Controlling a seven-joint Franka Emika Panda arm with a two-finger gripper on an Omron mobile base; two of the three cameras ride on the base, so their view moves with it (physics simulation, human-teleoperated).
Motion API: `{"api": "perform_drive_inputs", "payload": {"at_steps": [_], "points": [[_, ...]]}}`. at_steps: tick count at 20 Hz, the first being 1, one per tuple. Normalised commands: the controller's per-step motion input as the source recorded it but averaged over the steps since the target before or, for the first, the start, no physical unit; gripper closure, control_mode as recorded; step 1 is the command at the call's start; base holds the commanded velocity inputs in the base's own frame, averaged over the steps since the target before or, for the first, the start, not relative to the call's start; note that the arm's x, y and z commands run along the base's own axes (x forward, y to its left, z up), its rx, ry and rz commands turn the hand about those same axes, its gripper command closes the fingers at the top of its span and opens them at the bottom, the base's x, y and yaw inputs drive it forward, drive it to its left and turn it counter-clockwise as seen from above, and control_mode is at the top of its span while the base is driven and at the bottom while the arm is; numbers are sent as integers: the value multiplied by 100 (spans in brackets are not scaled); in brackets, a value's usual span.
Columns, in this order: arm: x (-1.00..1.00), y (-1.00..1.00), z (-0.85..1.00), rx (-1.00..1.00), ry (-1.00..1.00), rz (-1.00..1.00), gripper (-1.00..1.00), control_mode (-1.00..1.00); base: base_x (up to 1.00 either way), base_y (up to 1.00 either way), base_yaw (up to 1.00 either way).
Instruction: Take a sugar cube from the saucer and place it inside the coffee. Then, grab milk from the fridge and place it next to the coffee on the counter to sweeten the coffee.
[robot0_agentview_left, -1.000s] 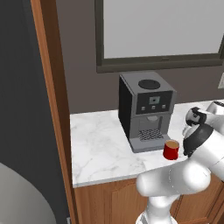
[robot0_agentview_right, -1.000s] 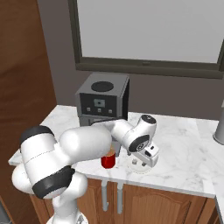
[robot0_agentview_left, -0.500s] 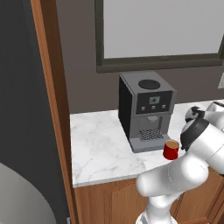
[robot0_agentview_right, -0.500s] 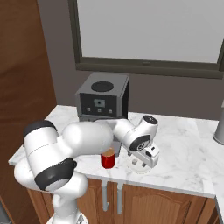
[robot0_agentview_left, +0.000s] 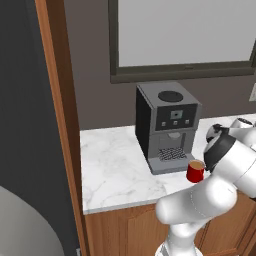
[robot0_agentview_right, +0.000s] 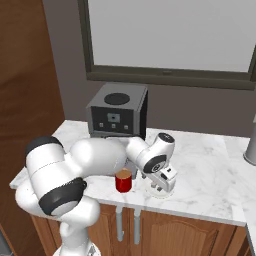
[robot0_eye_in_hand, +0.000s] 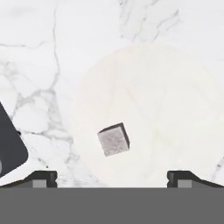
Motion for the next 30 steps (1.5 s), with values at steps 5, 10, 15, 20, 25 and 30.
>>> {"api": "perform_drive_inputs", "payload": {"at_steps": [5,10,15,20,25,30], "points": [[11,-3,-22,0,1,0,-100,-100,0,0,0],[7,-12,-10,0,1,0,-100,-100,0,0,0],[0,-11,-1,1,0,0,-100,-100,0,0,0],[4,-2,-3,1,2,0,-100,-100,0,0,0],[0,0,-5,0,1,0,-100,-100,0,0,0],[0,0,-4,0,1,0,-100,-100,0,0,0]]}}
